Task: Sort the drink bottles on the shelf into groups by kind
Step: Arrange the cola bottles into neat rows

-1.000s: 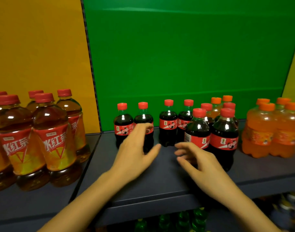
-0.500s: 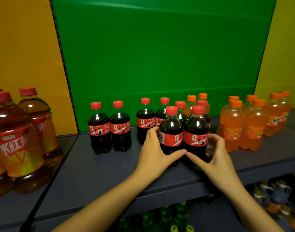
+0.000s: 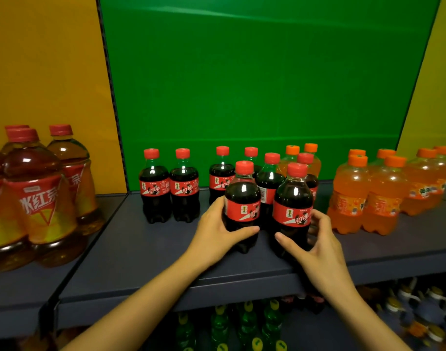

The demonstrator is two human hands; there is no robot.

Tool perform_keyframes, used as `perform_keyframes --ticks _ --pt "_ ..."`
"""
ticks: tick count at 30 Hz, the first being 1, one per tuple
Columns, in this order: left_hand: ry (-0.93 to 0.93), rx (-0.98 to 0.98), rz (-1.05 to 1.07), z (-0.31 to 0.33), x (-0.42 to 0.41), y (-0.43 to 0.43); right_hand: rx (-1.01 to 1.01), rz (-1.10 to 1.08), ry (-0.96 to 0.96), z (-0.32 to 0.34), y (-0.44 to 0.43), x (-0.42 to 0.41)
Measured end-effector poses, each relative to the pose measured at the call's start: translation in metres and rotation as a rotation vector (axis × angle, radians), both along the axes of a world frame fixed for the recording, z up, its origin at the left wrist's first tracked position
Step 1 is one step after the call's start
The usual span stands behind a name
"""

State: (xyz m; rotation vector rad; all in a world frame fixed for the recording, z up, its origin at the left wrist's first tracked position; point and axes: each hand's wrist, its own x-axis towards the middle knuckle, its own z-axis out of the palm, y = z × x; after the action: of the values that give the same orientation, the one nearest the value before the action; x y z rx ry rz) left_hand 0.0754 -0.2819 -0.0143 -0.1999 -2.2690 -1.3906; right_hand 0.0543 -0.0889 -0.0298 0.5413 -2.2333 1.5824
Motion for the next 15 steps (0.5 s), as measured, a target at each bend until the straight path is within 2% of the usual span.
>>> perform_keyframes --ticks 10,15 --pt "-0.007 0.063 0.087 0.008 0.055 -0.067 0.006 0.24 -0.05 0.006 -0.053 0.013" --pt "-0.086 0.11 0.066 0.011 0.07 -0.105 0.012 0.315 -0.079 0.013 -0.097 0.013"
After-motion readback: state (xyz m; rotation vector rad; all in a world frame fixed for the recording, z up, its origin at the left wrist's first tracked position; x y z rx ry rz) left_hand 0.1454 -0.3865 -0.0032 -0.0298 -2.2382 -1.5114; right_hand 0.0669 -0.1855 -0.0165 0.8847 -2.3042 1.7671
